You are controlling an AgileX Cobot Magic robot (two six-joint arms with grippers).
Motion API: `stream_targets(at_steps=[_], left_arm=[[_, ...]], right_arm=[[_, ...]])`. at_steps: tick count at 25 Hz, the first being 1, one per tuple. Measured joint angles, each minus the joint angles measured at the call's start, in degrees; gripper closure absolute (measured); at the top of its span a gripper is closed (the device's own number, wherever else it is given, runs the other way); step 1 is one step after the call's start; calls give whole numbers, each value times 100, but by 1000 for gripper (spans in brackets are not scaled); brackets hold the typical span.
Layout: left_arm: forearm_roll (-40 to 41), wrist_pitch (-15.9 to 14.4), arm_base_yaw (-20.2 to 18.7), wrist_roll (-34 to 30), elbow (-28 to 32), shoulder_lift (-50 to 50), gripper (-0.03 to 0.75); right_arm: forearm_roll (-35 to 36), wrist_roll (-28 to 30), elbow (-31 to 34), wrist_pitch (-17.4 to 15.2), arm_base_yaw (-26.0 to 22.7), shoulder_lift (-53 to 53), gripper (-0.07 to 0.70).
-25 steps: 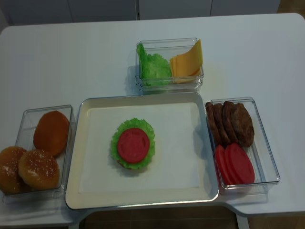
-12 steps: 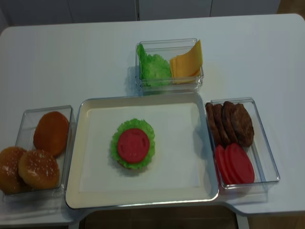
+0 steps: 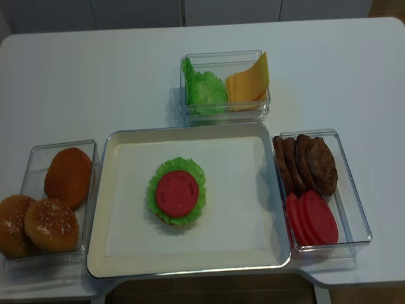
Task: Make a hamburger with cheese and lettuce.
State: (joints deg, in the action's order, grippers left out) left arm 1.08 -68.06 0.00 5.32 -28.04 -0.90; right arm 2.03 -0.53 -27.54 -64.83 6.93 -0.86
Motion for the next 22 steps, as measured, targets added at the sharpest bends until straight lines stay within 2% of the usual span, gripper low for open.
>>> stream_targets(at_steps=[22], left_arm=[[-2,0,0,0,0,0,358]], right_arm=[[-13,53,9,22,0,183,268]])
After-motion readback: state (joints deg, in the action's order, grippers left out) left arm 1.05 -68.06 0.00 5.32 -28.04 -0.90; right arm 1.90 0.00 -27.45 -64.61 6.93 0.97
